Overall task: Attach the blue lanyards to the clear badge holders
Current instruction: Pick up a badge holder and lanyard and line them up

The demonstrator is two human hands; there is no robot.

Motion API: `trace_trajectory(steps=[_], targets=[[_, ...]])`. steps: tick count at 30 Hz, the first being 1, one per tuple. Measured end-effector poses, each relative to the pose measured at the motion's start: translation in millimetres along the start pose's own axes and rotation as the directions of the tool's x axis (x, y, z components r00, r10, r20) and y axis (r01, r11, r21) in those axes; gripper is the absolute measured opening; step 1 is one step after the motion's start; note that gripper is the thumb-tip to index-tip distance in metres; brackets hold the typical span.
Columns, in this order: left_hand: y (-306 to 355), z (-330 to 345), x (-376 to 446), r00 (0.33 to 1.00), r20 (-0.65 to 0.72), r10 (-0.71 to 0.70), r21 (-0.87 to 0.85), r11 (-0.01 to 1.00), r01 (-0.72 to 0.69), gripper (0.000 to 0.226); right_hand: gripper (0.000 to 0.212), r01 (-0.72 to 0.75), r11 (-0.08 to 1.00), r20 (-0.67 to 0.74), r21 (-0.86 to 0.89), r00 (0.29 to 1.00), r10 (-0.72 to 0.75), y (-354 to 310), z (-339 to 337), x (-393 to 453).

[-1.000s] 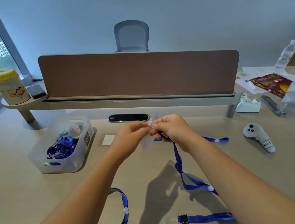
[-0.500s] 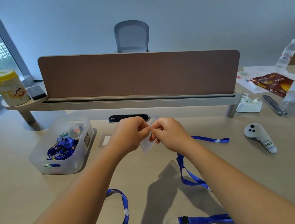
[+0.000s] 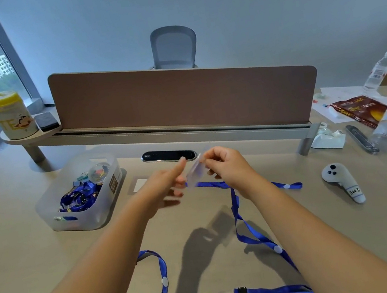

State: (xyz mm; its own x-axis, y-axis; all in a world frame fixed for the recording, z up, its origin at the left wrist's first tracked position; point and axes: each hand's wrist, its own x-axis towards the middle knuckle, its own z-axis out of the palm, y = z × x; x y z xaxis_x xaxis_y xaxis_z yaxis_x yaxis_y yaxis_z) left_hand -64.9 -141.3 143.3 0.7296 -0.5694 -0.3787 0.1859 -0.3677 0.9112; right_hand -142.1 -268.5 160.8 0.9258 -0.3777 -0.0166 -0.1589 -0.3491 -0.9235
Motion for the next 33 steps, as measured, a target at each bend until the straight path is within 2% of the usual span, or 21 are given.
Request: trace_trajectory(steps=[2, 3, 5, 7, 9, 10, 12, 14, 16, 17, 20, 22, 24, 26, 29, 31, 33], targets=[[-12.6, -3.5, 0.1, 0.957, 0.139, -0.255, -0.037, 0.964, 0.263, 0.067, 0.02, -0.025, 0.996, -0.016, 0.09, 1.0, 0.026, -1.0, -4.1, 3.5], [-17.1, -1.7, -0.3, 0.922, 0.222, -0.317, -0.067, 0.939, 0.339, 0.072, 0.023, -0.028, 0.992, -0.001, 0.122, 1.0, 0.029, -1.3, -4.6, 4.0], [-19.7, 5.9, -0.5, 0.906, 0.296, -0.303, -0.242, 0.894, 0.378, 0.069, 0.026, -0.04, 0.985, 0.052, 0.168, 0.998, 0.032, -0.5, -4.0, 3.4], [-15.3, 12.0, 2.1, 0.954, 0.207, -0.215, -0.507, 0.811, 0.292, 0.048, 0.024, -0.072, 0.977, 0.09, 0.2, 0.994, 0.055, 4.4, -3.3, 3.8], [-7.6, 13.2, 6.0, 0.983, 0.029, -0.184, -0.669, 0.727, 0.155, 0.029, 0.016, -0.136, 0.972, 0.101, 0.19, 0.988, 0.119, 10.7, -4.2, 4.1], [-3.4, 11.8, 8.7, 0.983, -0.055, -0.173, -0.679, 0.728, 0.09, 0.025, 0.016, -0.174, 0.971, 0.098, 0.164, 0.982, 0.159, 13.8, -4.4, 4.1], [6.6, 10.1, 11.6, 0.976, -0.182, -0.116, -0.606, 0.795, -0.018, 0.018, 0.029, -0.25, 0.961, 0.055, 0.118, 0.968, 0.245, 24.3, -4.3, 6.7], [16.3, 11.1, 13.2, 0.967, -0.249, -0.047, -0.561, 0.821, -0.104, 0.013, 0.032, -0.286, 0.955, -0.068, 0.077, 0.954, 0.292, 33.2, -2.5, 10.0], [23.2, 13.5, 13.1, 0.962, -0.273, 0.002, -0.568, 0.807, -0.163, 0.015, 0.016, -0.311, 0.94, -0.17, 0.142, 0.928, 0.332, 37.2, 0.1, 11.4], [25.6, 15.2, 12.4, 0.96, -0.279, 0.017, -0.573, 0.799, -0.181, 0.017, 0.018, -0.33, 0.915, -0.162, 0.231, 0.914, 0.371, 38.0, 1.8, 11.1], [29.1, 23.1, 10.7, 0.962, -0.271, 0.041, -0.585, 0.786, -0.199, 0.015, 0.051, -0.447, 0.726, 0.091, 0.522, 0.876, 0.474, 40.5, 11.2, 5.4], [28.4, 28.7, 8.9, 0.966, -0.252, 0.059, -0.602, 0.772, -0.205, 0.014, 0.068, -0.497, 0.558, 0.269, 0.665, 0.856, 0.441, 47.0, 20.2, 4.9], [26.0, 30.7, 8.8, 0.972, -0.225, 0.062, -0.635, 0.747, -0.194, 0.016, 0.076, -0.484, 0.395, 0.35, 0.781, 0.863, 0.365, 53.5, 29.3, 8.4], [21.4, 28.8, 10.2, 0.978, -0.205, 0.041, -0.665, 0.727, -0.17, 0.018, 0.073, -0.413, 0.282, 0.321, 0.866, 0.891, 0.322, 57.3, 35.0, 13.1], [9.0, 20.1, 14.3, 0.975, -0.22, -0.006, -0.688, 0.71, -0.151, 0.023, 0.062, -0.244, 0.186, 0.166, 0.952, 0.92, 0.354, 59.8, 31.4, 21.4], [-1.2, 14.1, 17.1, 0.968, -0.244, -0.053, -0.698, 0.703, -0.138, 0.021, 0.053, -0.134, 0.126, 0.071, 0.983, 0.908, 0.412, 62.9, 21.8, 27.6], [-10.5, 10.3, 20.5, 0.961, -0.26, -0.096, -0.714, 0.69, -0.124, 0.018, 0.037, -0.064, 0.119, 0.003, 0.991, 0.892, 0.452, 65.2, 8.5, 31.5]])
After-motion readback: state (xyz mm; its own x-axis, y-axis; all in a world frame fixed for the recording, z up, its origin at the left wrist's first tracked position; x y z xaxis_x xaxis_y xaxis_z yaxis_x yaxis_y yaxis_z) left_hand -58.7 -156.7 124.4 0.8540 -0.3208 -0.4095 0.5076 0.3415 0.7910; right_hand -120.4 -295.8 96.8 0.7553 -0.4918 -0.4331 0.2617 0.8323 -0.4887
